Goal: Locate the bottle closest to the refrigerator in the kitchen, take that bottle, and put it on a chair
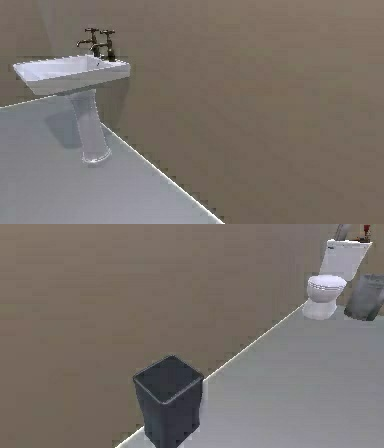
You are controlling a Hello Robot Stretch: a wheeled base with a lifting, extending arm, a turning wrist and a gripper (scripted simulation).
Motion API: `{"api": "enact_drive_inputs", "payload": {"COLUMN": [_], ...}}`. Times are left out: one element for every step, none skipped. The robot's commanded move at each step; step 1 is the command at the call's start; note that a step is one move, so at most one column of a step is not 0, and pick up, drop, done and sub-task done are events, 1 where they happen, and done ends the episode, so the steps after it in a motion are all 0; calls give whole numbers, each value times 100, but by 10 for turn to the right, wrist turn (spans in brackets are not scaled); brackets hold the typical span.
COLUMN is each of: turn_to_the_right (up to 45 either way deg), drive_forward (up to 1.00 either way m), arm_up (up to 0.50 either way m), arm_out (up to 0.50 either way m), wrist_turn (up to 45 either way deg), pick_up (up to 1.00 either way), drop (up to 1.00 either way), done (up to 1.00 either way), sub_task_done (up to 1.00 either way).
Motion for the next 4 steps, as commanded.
{"api": "enact_drive_inputs", "payload": {"turn_to_the_right": [-90,0,-450,-60], "drive_forward": [0,35,0,0], "arm_up": [0,0,0,0], "arm_out": [0,0,0,0], "wrist_turn": [0,0,0,0], "pick_up": [0,0,0,0], "drop": [0,0,0,0], "done": [0,0,0,0], "sub_task_done": [0,0,0,0]}}
